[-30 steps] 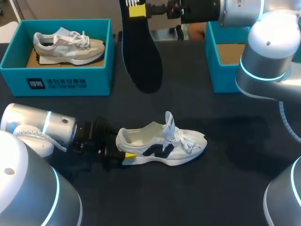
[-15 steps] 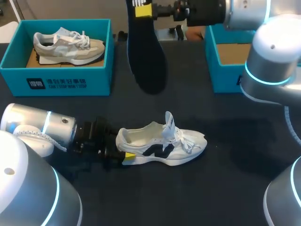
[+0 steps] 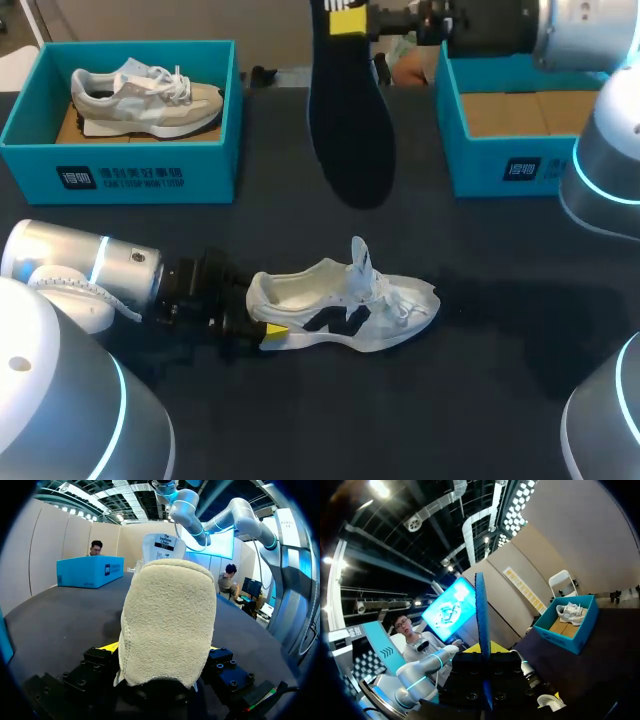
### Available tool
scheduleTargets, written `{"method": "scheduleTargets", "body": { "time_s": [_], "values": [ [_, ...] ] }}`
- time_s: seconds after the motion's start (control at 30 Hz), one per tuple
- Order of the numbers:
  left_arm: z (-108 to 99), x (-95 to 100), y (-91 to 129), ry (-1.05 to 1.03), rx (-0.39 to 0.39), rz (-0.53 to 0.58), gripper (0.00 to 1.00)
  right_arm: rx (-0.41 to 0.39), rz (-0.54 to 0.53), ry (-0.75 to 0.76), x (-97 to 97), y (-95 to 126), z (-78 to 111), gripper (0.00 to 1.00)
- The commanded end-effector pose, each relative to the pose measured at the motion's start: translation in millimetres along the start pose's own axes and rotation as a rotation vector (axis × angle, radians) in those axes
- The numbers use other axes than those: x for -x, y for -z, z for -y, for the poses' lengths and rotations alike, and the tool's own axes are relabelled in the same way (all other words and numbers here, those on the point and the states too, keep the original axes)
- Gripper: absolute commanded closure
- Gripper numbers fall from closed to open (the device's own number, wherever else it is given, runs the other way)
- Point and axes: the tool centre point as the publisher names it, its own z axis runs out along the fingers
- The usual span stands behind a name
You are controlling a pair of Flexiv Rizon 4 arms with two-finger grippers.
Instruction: Take the shoe out of the shoebox, open the shoe tongue, remove and reinsert the insole, then place the shoe into the shoebox
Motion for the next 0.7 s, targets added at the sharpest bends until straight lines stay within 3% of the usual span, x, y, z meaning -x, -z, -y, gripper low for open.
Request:
{"method": "scheduleTargets", "body": {
  "time_s": [0.03,0.3,0.7],
  "values": [
    [-3,0.6,-1,0.000,0.002,0.001,1.00,-0.009,0.028,-0.004,-16.0,21,6.6,1.00],
    [-3,0.6,-1,0.000,0.002,0.001,1.00,-0.039,0.034,-0.074,-36.4,39,25.4,1.00],
    [-3,0.6,-1,0.000,0.002,0.001,1.00,-0.031,0.003,-0.107,-59.1,43,43.3,1.00]
  ]
}}
